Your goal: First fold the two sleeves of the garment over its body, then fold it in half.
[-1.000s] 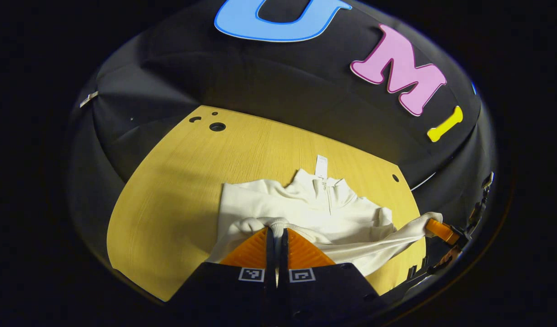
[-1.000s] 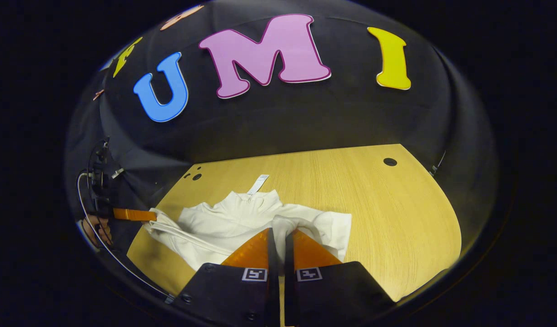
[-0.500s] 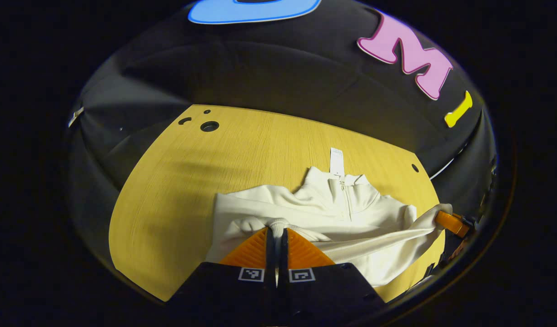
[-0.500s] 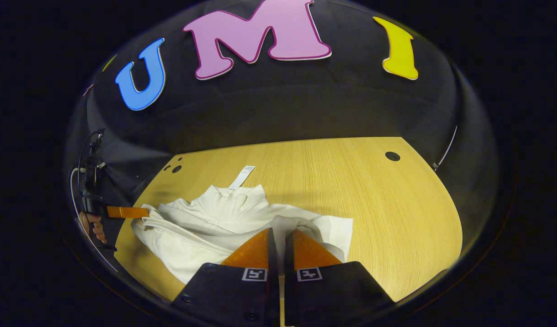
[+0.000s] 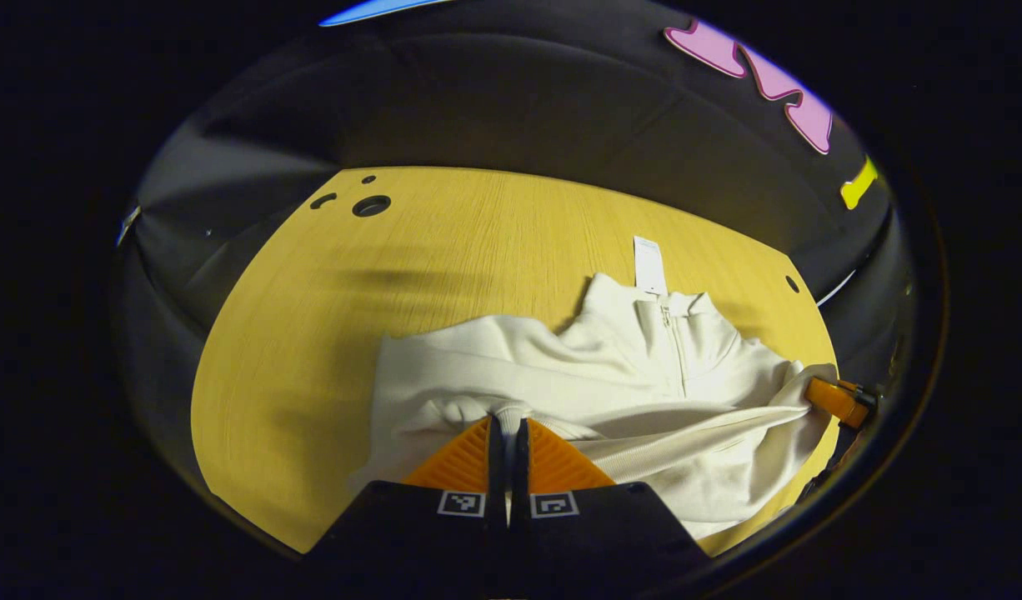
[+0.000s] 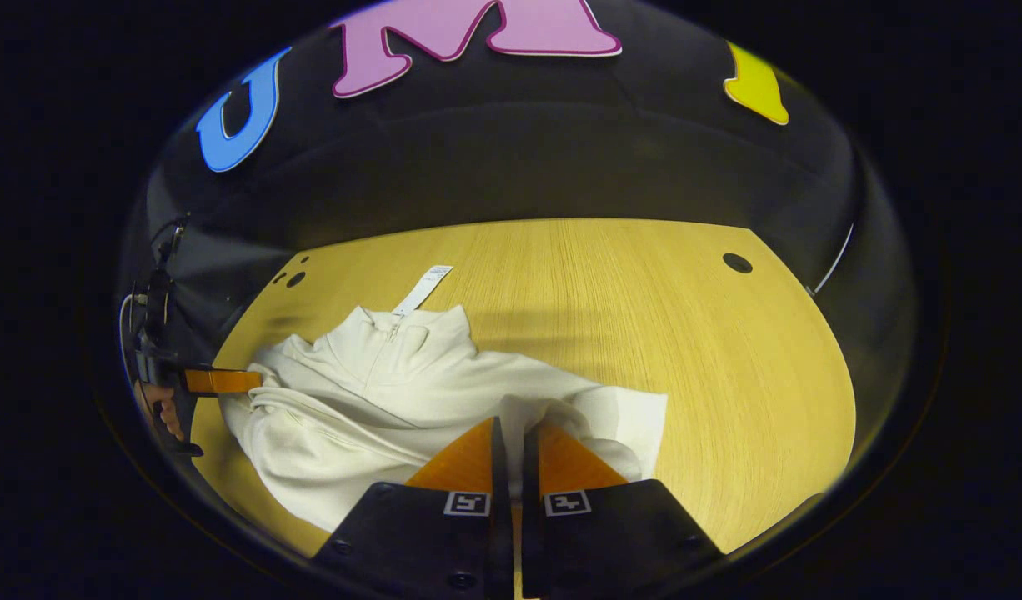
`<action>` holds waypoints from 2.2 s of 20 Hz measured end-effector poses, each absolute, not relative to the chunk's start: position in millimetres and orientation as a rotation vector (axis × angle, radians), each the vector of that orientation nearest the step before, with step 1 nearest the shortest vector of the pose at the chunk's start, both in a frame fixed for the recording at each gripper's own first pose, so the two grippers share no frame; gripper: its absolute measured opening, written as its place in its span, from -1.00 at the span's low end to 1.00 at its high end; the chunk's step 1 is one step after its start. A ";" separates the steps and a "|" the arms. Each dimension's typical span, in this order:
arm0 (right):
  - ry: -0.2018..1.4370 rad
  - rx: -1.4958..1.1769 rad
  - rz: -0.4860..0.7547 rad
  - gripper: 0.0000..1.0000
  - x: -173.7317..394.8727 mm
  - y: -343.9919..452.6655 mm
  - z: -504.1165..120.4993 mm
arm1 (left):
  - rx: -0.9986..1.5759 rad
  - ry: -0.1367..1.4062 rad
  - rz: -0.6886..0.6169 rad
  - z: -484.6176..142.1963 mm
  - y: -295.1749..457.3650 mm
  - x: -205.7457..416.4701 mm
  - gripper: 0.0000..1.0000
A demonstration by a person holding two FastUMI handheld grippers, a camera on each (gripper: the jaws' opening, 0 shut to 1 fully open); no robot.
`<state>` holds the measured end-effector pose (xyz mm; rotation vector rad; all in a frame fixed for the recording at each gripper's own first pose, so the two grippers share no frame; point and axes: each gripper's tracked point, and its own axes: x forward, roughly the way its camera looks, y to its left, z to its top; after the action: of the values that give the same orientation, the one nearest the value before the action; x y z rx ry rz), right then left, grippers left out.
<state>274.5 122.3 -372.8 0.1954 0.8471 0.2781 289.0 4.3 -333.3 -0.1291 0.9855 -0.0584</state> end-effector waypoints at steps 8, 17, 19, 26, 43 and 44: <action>0.890 0.181 0.289 -0.82 277.7 128.3 -397.3 | -0.081 0.997 -0.059 -346.0 3.1 291.8 -0.89; 0.872 0.221 0.264 -0.41 281.6 123.9 -388.5 | -0.021 0.922 -0.065 -329.1 4.6 299.7 -0.48; 0.856 0.229 0.264 -0.11 282.9 122.7 -382.1 | 0.014 0.879 -0.058 -317.2 8.7 304.9 -0.27; 0.786 0.272 0.232 0.36 286.8 107.3 -352.3 | 0.150 0.728 -0.090 -273.8 7.1 314.7 0.96; 0.611 0.285 0.337 0.46 221.5 88.9 -256.8 | -0.024 0.542 -0.016 -186.3 10.7 230.1 0.95; 0.605 0.304 0.346 0.48 215.9 91.2 -251.6 | -0.037 0.541 -0.007 -183.4 10.7 224.2 0.95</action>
<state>215.9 91.2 -251.6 0.3042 0.6054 0.3459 224.2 10.7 -183.4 -0.0368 0.5405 -0.0069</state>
